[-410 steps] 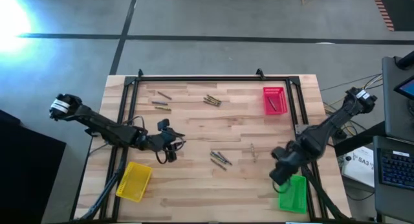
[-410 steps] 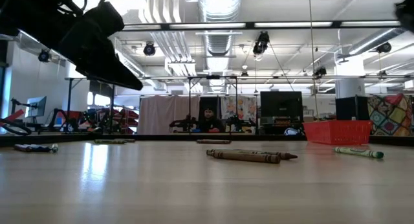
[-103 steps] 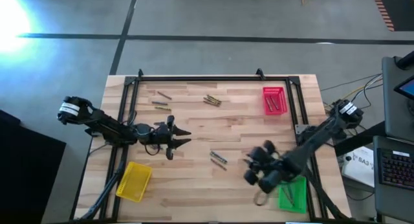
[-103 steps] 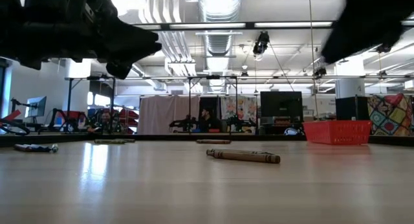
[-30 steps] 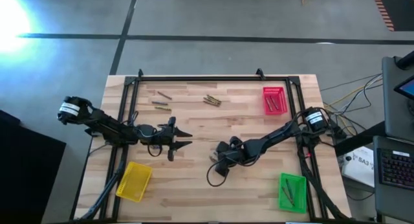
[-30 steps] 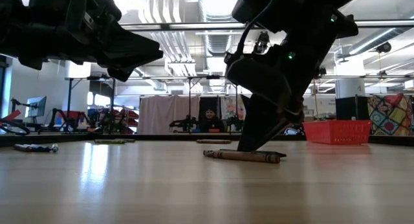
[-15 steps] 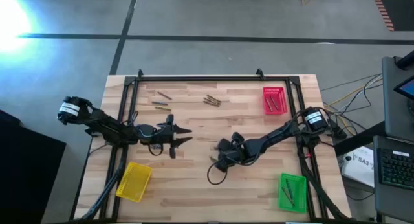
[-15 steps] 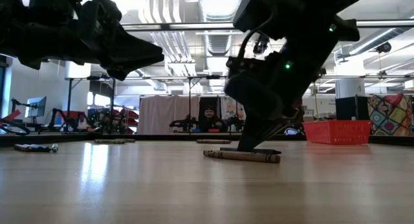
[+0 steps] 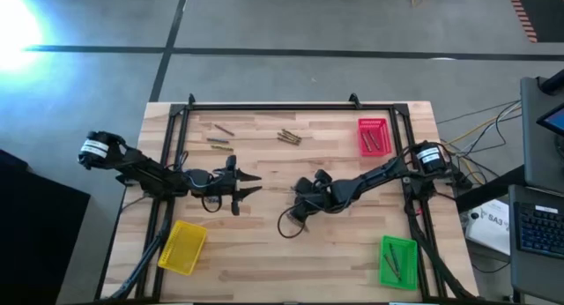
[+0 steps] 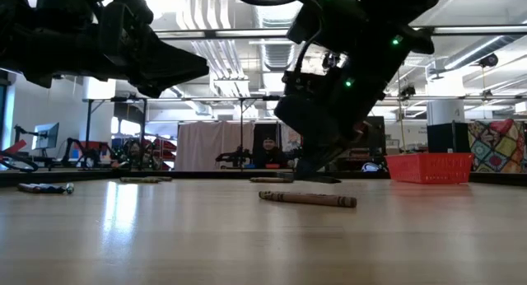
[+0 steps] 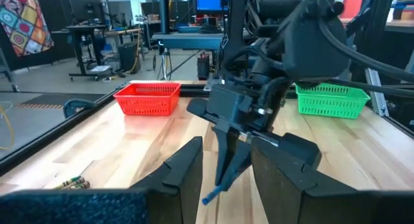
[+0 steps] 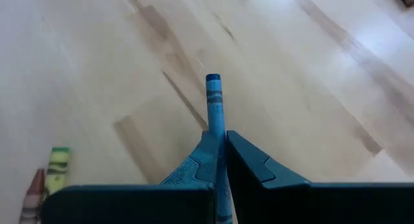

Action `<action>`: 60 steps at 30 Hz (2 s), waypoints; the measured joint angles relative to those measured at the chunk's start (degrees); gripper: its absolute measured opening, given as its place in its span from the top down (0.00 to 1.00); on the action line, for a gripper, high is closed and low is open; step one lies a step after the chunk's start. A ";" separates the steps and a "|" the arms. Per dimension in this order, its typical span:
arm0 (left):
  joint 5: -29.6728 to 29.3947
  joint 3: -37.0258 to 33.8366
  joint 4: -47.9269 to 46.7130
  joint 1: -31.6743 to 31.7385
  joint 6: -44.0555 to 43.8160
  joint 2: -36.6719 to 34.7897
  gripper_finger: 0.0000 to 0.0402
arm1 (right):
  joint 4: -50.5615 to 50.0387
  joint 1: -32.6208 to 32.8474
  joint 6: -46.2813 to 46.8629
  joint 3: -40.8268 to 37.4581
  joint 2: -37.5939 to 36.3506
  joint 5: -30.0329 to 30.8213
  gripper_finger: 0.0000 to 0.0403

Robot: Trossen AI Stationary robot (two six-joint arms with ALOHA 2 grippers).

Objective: Sort crayons
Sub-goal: Put the blue crayon into the yellow bin

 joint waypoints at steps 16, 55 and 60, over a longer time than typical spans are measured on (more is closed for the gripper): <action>0.21 0.01 -13.64 -0.11 -8.50 -13.41 0.71 | 33.19 -2.50 -13.34 0.01 1.81 -15.16 0.97; -7.83 -2.59 -51.41 -5.67 -15.32 -40.79 0.71 | 29.82 -3.02 -31.98 25.48 14.97 -17.42 0.97; -6.62 -8.67 -32.96 -6.38 -10.97 -40.01 0.71 | 48.47 -3.06 -32.02 10.50 7.12 -10.39 0.97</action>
